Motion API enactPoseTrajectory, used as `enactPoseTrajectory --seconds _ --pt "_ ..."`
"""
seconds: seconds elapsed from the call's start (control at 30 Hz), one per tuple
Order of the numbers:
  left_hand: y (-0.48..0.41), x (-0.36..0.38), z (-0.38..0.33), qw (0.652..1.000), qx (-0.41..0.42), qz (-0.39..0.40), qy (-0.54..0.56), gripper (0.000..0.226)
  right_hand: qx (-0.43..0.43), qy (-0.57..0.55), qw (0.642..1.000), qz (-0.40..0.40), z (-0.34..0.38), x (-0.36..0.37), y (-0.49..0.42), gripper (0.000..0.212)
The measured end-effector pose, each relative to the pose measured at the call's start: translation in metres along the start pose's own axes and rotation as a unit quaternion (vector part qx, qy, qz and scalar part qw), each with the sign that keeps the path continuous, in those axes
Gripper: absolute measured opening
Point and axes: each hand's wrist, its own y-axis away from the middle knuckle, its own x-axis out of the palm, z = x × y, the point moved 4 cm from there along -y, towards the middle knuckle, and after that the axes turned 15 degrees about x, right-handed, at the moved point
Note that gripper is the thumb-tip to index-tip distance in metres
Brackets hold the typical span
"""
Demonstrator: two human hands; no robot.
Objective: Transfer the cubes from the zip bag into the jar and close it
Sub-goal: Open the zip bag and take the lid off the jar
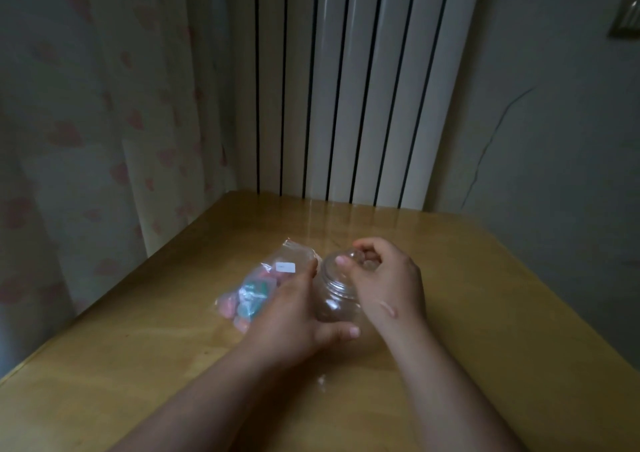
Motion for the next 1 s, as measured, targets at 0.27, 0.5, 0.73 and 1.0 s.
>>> enactPoseTrajectory --seconds 0.27,0.5,0.73,1.0 --pt "0.002 0.005 -0.005 0.992 -0.016 -0.015 -0.125 0.113 -0.011 0.033 0.999 -0.002 0.001 0.005 -0.003 0.024" --pt "0.000 0.008 0.005 0.988 -0.038 -0.006 -0.149 0.118 -0.020 0.033 0.998 0.047 -0.005 0.009 -0.001 0.043" --pt "-0.002 0.010 0.012 0.991 -0.040 0.013 -0.124 0.134 -0.017 0.110 0.993 0.037 0.000 0.005 0.000 0.064" --pt "-0.003 0.010 0.014 0.993 -0.032 0.026 -0.113 0.120 -0.035 0.107 0.987 0.113 -0.008 0.009 -0.003 0.091"
